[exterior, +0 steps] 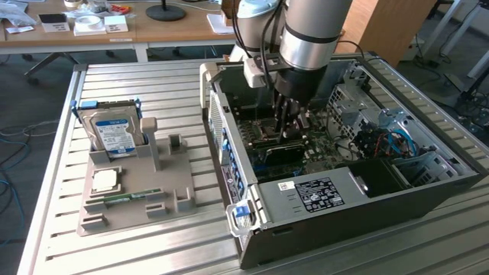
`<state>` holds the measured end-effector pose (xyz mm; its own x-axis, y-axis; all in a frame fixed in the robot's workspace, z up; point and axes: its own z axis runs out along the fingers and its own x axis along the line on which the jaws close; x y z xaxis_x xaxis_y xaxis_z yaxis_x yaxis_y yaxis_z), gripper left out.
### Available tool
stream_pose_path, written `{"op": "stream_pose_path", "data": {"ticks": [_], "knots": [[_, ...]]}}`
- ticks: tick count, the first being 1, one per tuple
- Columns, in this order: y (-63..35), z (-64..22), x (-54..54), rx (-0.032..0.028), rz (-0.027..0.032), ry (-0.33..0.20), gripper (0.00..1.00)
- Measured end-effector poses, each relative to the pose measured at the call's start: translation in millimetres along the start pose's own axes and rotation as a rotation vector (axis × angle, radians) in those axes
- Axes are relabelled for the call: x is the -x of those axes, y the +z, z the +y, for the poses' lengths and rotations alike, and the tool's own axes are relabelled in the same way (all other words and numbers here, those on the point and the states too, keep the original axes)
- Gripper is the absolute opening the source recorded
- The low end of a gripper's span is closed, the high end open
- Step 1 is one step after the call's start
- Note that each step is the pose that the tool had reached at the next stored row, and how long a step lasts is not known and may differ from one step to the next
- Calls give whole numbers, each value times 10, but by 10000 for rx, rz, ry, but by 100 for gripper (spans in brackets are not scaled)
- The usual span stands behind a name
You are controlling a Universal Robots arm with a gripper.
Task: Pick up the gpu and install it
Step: 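Insert the gpu into the slot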
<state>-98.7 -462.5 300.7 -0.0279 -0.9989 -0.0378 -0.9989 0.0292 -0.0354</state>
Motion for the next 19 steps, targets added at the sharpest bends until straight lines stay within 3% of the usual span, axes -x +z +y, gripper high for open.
{"op": "stream_pose_path", "data": {"ticks": [6, 11, 19], "knots": [[-29, -9, 1, 45, 4, 1, 34], [-71, -73, 5, 171, 6, 6, 34], [-140, -121, 9, 250, 10, 10, 34]]}}
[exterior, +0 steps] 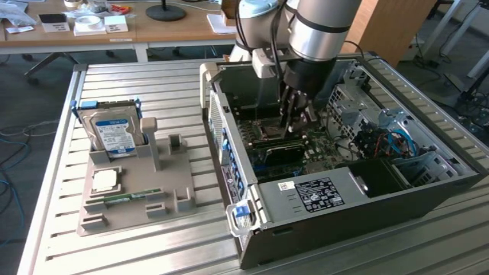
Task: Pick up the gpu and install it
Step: 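Insert the gpu into the slot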
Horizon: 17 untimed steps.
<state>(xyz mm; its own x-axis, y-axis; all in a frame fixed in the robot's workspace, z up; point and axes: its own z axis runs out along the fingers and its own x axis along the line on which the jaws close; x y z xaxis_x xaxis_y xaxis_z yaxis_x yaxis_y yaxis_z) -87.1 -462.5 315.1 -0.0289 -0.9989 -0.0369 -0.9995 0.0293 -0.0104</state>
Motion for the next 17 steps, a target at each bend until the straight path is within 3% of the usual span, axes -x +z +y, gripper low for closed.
{"op": "stream_pose_path", "data": {"ticks": [9, 17], "knots": [[-94, -6, 4, 10, 0, -1, 34], [-109, -6, 4, 10, 0, 0, 34]]}}
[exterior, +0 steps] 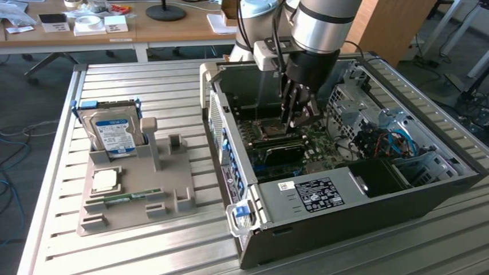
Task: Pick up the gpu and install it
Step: 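Insert the gpu into the slot, then press down on the gpu until it lock into place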
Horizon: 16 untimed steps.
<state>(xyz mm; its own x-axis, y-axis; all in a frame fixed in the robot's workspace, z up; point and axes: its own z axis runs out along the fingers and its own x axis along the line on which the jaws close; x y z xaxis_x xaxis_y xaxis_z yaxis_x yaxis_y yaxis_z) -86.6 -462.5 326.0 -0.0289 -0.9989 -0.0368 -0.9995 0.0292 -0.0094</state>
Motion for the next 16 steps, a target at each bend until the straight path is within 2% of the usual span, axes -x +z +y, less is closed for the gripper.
{"op": "stream_pose_path", "data": {"ticks": [16], "knots": [[-11, 0, 0, -1, 0, 0, 34]]}}
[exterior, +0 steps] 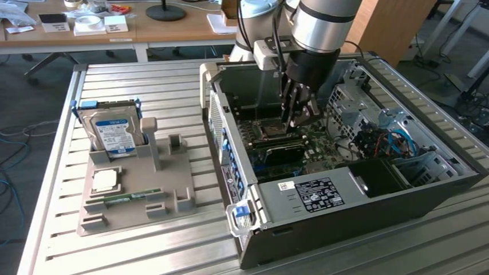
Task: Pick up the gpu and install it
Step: 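Press down on the gpu until it lock into place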
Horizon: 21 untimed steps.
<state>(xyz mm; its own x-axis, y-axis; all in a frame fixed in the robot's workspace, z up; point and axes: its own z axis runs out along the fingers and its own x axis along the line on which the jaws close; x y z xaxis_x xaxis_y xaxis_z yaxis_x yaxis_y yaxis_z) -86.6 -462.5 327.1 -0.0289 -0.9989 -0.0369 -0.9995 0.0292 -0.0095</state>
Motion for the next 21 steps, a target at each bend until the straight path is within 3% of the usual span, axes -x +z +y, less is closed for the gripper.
{"op": "stream_pose_path", "data": {"ticks": [2, 4, 5, 7, 15, 21], "knots": [[0, 0, 0, 0, 0, 0, 33], [0, 0, 0, 0, -1, 0, 20], [0, 0, 0, 0, 0, 0, 20], [0, 0, 0, 0, -1, 0, 11], [4, 0, 0, -1, -1, 0, 11], [109, 1, -4, 0, -1, 0, 11]]}}
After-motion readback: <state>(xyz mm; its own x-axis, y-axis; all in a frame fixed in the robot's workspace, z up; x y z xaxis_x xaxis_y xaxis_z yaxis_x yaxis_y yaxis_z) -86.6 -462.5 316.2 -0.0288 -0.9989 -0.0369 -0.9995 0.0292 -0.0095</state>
